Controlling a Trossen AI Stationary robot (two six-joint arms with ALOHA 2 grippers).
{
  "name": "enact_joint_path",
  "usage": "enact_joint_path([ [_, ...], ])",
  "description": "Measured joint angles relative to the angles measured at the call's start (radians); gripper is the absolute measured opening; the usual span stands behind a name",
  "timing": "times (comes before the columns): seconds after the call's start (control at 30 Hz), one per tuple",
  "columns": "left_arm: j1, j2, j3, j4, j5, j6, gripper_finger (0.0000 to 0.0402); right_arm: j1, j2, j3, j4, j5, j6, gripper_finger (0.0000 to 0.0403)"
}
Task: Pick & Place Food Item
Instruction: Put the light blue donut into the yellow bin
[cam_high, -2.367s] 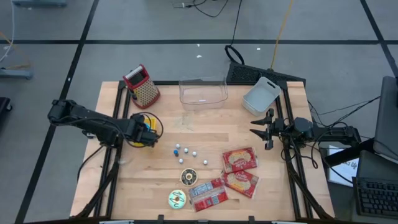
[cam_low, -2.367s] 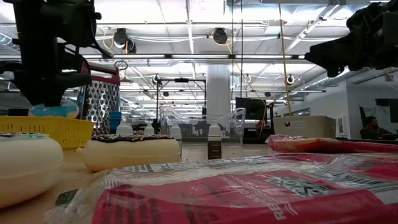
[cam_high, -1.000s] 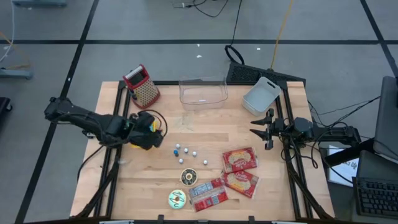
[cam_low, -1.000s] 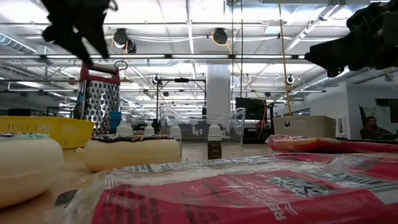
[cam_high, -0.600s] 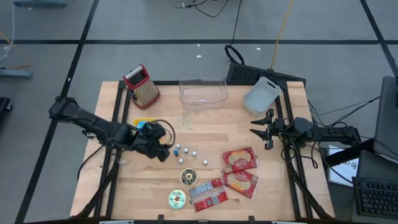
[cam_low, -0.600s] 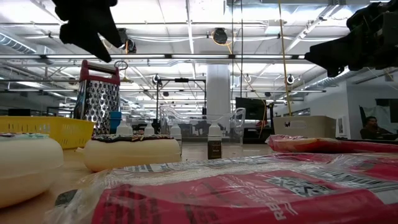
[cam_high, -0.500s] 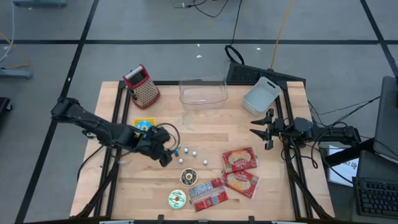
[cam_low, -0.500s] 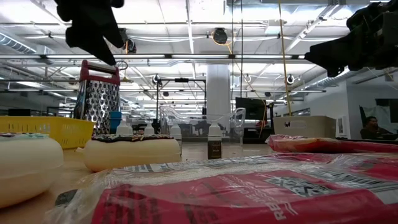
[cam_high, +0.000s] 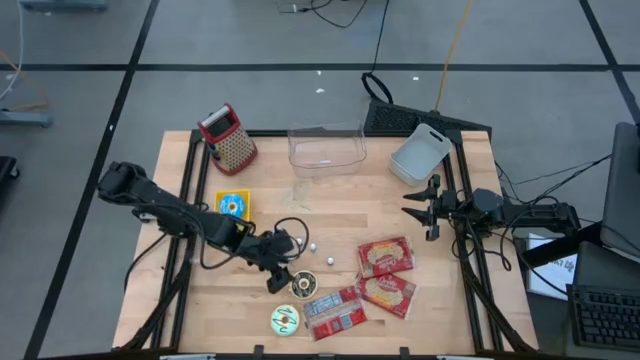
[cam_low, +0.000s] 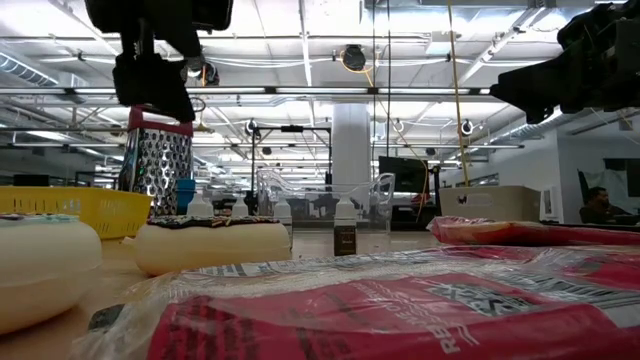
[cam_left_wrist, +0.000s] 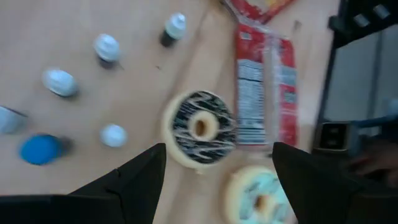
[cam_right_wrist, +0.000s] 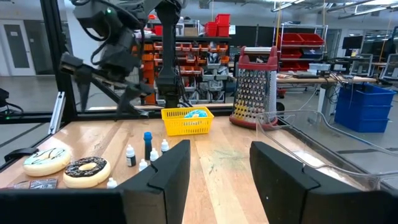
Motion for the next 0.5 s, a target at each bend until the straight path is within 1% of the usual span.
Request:
enact_joint_path([
  [0.07,0.000,-0.001,-0.001,0.044,0.080,-0.046,0.0298,0.000,0.000,0.000,0.000,0.000,0.000,0.0155],
  [0.13,-0.008,-0.001,-0.001,0.126,0.142,-0.061,0.0298,0.000,0.000,0.000,0.000,0.000,0.000,0.0155],
  [0.27,-0.069,-0.005,-0.001,0.352,0.186,-0.055,0.0294,0.000,0.000,0.000,0.000,0.000,0.000,0.0155],
  [0.33,-0.108,-0.007,0.001,0.440,0.186,-0.038,0.0295,0.000,0.000,0.000,0.000,0.000,0.000,0.0155],
  [0.4,-0.158,-0.007,0.001,0.464,0.123,0.001,0.0295,0.000,0.000,0.000,0.000,0.000,0.000,0.0155],
  [0.5,-0.248,-0.005,0.001,0.436,-0.061,0.059,0.0296,0.000,0.000,0.000,0.000,0.000,0.000,0.0155],
])
